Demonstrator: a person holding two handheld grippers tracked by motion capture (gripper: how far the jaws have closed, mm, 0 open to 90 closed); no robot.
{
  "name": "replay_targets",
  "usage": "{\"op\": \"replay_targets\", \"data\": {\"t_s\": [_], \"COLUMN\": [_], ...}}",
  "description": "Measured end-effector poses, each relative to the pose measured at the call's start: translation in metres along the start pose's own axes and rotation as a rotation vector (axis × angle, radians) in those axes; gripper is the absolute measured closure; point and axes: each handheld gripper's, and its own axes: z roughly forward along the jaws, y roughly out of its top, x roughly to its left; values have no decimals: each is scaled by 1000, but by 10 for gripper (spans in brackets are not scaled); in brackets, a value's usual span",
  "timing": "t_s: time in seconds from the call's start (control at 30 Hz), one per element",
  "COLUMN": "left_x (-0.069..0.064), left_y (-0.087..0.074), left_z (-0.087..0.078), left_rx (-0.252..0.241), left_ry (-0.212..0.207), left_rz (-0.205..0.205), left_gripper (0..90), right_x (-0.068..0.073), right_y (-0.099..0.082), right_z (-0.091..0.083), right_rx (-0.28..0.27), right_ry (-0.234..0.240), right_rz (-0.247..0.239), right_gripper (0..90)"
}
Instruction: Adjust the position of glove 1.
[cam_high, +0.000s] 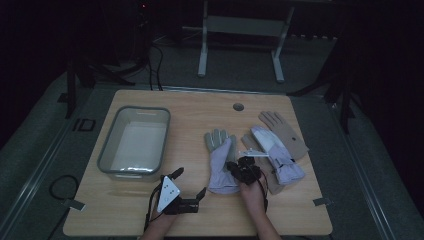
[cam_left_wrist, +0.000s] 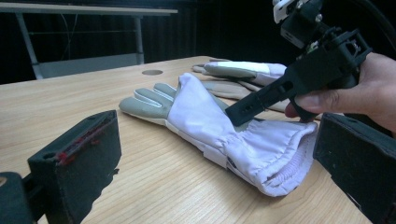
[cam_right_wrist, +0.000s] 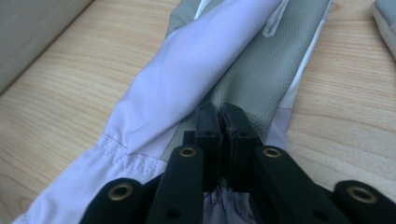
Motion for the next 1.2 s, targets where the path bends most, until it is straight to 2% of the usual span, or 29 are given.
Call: {"op": "replay_targets", "data": {"t_s": [0.13, 0.17, 0.2, 0.23, 0.27, 0.3, 0.33, 0.37, 0.4, 0.43, 0.5, 0.67, 0.83, 0.9, 1.03, 1.2], "left_x": [1, 1, 1, 1, 1, 1, 1, 1, 1, 1, 1, 1, 1, 1, 1, 2], "left_y": [0, 0, 0, 0, 0, 0, 0, 0, 0, 0, 0, 0, 0, 0, 0, 0], "left_z": [0, 0, 0, 0, 0, 0, 0, 0, 0, 0, 0, 0, 0, 0, 0, 0], "left_rx": [0, -1, -1, -1, -1, -1, -1, 0, 0, 1, 1, 2, 3, 3, 2, 0], "left_ry": [3, 2, 2, 1, 1, -1, -1, -3, -3, -3, -3, -4, -5, -5, -4, -4], "left_rz": [-6, -6, -6, -5, -5, -8, -8, -9, -9, -5, -4, -7, -13, -14, -15, -16], "left_gripper": [12, 12, 12, 12, 12, 12, 12, 12, 12, 12, 12, 12, 13, 12, 12, 12], "right_x": [0, 1, 1, 3, 3, 3, 3, 2, 2, 1, -2, -9, -26, -35, -54, -87], "right_y": [0, 0, 0, 1, 1, 4, 4, 10, 10, 16, 22, 36, 50, 54, 59, 60], "right_z": [0, -2, -2, -5, -5, -10, -10, -18, -18, -23, -29, -43, -65, -74, -91, -108], "right_rx": [1, -3, -3, -5, -5, -6, -6, -27, -27, -38, -47, -50, -64, -64, -84, -62], "right_ry": [0, -1, -1, 1, 1, -1, -1, 8, 8, 10, 13, -2, -11, -7, -48, -104], "right_rz": [-2, -7, -7, -13, -13, -27, -27, -34, -34, -43, -53, -96, -136, -138, -160, -190], "right_gripper": [822, 782, 782, 724, 724, 667, 667, 617, 617, 573, 539, 520, 515, 514, 513, 536]}}
